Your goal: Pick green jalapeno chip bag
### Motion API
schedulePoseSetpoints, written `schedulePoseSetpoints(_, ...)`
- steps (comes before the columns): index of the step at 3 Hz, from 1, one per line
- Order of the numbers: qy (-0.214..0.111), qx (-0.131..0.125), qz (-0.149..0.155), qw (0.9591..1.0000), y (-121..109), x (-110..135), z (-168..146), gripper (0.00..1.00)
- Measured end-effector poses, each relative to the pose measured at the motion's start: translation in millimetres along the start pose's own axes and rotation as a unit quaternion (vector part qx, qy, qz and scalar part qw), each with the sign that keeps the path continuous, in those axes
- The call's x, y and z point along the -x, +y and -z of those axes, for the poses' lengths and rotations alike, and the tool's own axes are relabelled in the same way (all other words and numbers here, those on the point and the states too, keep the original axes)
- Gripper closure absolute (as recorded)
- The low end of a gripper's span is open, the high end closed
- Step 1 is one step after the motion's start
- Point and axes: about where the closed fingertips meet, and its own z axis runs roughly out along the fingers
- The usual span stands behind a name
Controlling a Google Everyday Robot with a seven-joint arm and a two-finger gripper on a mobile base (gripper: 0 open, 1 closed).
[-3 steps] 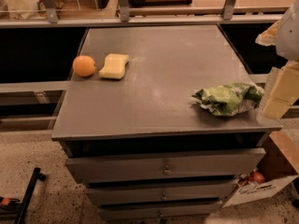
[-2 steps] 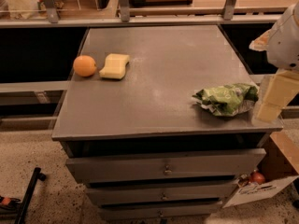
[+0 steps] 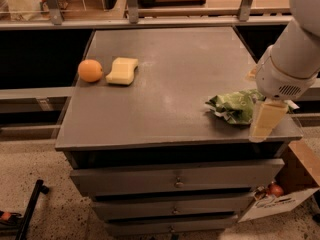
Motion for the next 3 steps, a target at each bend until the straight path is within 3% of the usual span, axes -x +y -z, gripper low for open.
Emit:
schedulePoseSetpoints(2,0.013,0.018,0.004,0.9997,-10.5,-2.3,-51.0,0.58)
schedulePoseSetpoints(3,0.013,0.018,0.004,0.9998,-11.2,-2.0,-48.6,0.82)
